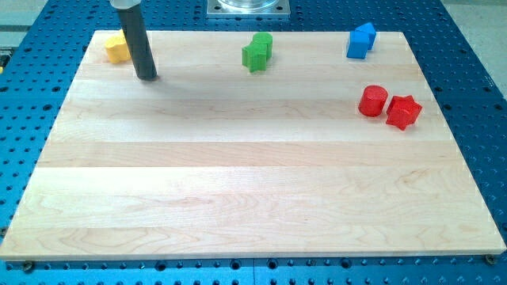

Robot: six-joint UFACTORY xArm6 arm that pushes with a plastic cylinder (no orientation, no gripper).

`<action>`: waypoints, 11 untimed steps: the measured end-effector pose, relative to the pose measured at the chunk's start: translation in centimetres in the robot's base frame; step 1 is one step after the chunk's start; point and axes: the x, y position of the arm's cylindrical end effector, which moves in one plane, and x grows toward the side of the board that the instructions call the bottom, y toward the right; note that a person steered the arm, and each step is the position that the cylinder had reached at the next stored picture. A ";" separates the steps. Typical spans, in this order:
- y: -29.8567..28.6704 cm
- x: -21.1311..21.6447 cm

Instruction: Slightly push the red circle to the bottom side of the blue cube

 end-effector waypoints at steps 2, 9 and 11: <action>0.0 0.9; 42.4 15.4; 43.0 9.9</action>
